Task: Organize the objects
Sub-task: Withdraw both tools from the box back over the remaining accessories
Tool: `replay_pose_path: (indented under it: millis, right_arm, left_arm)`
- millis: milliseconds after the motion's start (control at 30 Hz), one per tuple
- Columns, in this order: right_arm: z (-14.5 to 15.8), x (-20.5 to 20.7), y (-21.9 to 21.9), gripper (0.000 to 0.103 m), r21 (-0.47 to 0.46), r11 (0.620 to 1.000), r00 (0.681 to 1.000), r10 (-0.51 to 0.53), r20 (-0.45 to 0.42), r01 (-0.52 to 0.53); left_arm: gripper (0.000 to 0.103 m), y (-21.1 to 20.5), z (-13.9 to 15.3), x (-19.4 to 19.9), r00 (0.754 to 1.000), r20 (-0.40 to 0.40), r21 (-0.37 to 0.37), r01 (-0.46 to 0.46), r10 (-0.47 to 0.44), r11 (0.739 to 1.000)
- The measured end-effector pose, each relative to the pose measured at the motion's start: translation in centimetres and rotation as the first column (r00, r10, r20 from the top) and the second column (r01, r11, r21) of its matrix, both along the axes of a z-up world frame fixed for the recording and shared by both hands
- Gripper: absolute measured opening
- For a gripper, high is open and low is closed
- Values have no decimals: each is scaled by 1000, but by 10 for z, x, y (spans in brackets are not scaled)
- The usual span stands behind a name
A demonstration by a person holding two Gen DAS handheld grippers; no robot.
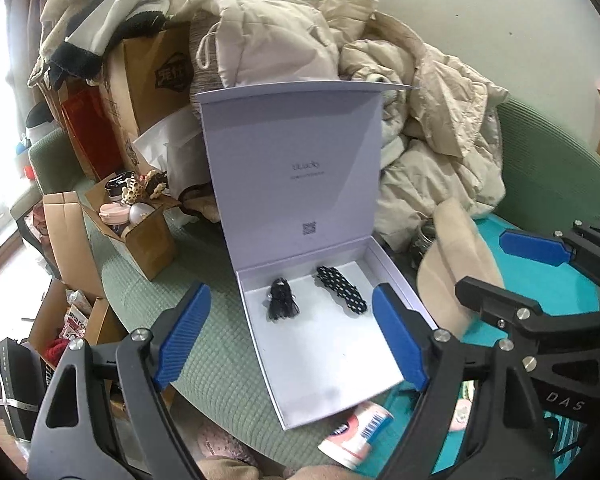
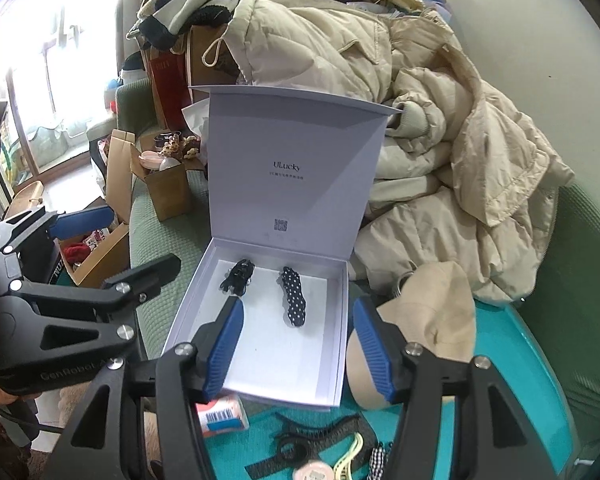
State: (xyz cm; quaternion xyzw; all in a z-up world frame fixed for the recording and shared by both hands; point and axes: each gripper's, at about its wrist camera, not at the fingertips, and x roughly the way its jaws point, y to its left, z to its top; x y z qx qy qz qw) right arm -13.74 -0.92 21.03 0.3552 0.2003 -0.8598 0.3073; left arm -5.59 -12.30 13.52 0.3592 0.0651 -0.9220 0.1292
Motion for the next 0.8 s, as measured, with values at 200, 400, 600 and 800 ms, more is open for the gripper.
replay_pose_path:
  millis: [200,400,600,800]
  right_arm:
    - [0,17,22,59,-6,1000,1000,-27,-5,27]
    - [-8,31,43,59,-13,998,998,-58,7,58]
    - [-18,44,64,60,-19,996,996,-92,17,92]
    - [-31,54,83,60,-27,993,993,-117,35,118]
  left_arm:
    - [83,20,0,14,1000,-4,0,25,-25,1000]
    - [83,40,-5,27,999,2,-2,54,-54,999]
    - [83,59,-16,38,996,15,3,86,-86,996]
    - [83,74,-31,47,994,31,29,107,-108,994]
